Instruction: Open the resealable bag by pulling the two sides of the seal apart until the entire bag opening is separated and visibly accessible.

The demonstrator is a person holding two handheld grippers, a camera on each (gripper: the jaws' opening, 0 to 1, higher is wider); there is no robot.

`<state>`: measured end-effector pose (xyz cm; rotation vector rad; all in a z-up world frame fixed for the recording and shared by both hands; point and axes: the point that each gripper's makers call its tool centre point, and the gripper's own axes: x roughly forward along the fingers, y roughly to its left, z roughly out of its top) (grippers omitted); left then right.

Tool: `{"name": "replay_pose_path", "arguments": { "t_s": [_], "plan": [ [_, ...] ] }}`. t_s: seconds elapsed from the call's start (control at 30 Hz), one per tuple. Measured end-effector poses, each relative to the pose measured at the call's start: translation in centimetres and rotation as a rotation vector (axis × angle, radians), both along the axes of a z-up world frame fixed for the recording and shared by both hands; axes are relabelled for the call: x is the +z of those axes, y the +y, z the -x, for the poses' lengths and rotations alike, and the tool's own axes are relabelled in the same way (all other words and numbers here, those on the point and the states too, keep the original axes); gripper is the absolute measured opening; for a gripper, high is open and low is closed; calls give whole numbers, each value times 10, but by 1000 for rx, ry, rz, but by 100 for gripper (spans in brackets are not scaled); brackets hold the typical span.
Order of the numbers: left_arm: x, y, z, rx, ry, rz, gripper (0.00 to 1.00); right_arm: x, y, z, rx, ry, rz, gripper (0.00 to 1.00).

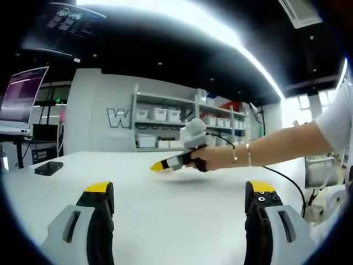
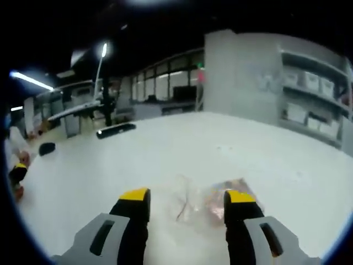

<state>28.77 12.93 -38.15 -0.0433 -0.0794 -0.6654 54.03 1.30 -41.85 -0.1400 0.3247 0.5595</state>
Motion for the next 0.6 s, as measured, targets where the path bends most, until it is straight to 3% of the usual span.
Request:
{"name": "replay_pose_path", "arguments": {
  "t_s": [0.23,0.37,0.6],
  "plan": [
    [-1,0,1,-1,4,-1,99,6,-1,1,-5,-37,10,70],
    [-2,2,0,11,9,-6,100,7,-5,0,-35,-56,10,82],
    [-2,3,0,16,8,-3,100,9,-14,6,-53,-75,6,81]
  ]
}}
